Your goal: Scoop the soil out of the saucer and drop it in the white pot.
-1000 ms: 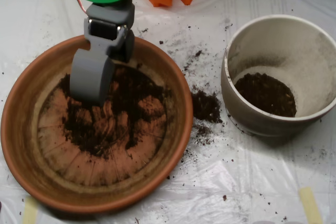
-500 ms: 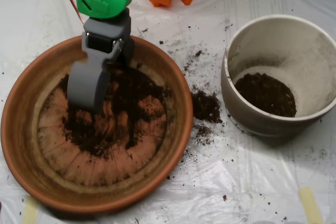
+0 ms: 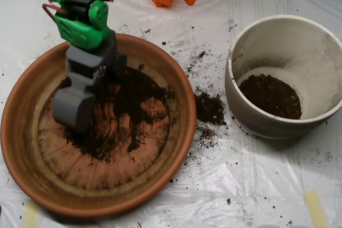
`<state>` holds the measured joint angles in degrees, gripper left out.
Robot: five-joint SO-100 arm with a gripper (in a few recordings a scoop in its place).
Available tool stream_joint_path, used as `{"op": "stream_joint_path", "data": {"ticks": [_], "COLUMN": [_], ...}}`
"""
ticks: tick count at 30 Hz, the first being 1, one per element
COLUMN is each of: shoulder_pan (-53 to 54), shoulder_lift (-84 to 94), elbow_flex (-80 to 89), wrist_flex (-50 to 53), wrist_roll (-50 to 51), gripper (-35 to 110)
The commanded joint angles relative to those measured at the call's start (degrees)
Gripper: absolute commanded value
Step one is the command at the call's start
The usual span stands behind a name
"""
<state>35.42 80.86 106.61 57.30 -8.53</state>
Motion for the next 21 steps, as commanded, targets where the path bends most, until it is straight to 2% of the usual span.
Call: {"op": "stream_joint_path", "data": {"ticks": [1, 7, 15, 21], "shoulder_pan": [1.4, 2.3, 2.4, 4.1], "shoulder_lift": [-7.6, -16.0, -17.0, -13.9], "elbow_flex": [-15.0, -25.6, -26.2, -21.6], "wrist_flex": [5.4, 11.3, 14.0, 12.7], "wrist_roll": [-0.1, -1.6, -3.9, -5.6], "gripper": [50, 49, 28, 22]}}
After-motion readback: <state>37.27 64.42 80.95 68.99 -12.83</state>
